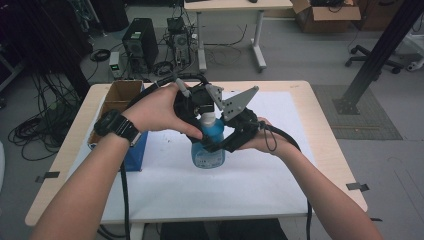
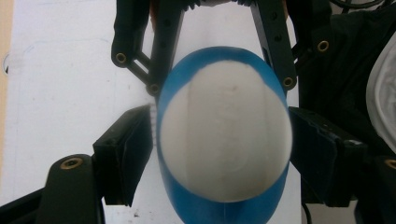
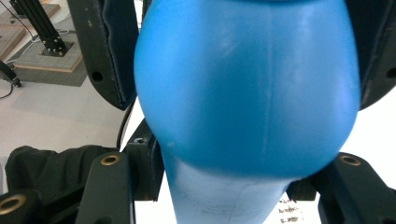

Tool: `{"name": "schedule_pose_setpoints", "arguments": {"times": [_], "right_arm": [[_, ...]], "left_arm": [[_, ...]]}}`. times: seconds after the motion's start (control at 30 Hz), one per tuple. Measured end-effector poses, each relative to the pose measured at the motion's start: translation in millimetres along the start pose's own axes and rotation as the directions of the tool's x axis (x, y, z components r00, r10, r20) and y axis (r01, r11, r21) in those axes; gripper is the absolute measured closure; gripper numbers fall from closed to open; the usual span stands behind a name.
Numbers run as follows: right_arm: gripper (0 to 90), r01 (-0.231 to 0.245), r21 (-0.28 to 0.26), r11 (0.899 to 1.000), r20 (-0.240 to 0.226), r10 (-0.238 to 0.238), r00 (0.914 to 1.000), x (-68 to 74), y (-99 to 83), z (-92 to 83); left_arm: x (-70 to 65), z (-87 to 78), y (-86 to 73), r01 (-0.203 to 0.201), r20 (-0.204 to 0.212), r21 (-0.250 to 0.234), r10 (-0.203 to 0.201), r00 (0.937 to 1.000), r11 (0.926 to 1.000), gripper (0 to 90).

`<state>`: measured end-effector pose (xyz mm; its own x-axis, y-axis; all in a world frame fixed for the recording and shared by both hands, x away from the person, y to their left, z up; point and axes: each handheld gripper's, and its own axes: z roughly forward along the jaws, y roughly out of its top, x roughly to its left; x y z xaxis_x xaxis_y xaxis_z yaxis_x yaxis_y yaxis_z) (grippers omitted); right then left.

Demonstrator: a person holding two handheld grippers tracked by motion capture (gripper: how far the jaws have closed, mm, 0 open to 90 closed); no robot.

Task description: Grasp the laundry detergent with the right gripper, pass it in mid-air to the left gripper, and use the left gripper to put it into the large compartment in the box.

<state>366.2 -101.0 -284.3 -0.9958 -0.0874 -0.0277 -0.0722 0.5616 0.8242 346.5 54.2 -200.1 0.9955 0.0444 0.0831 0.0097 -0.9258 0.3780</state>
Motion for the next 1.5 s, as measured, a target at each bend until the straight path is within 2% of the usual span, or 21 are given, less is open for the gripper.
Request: {"name": "schedule_pose_setpoints", "arguments": {"times": [0.57,1.5], "right_arm": [[42.2,-0.002,0.002,1.000,-0.002,0.002,1.0000,-0.2,-2.1,-0.5],[42.2,0.001,0.005,1.000,0.004,-0.001,1.0000,2.3,-1.1,-0.9]], "left_arm": [[-0.5,-0.1,0.7,-0.004,0.009,0.001,0.004,1.0000,1.0000,33.1],[-2.3,-1.3,2.1,0.006,-0.007,0.008,-0.006,1.0000,0.9999,37.3]]}}
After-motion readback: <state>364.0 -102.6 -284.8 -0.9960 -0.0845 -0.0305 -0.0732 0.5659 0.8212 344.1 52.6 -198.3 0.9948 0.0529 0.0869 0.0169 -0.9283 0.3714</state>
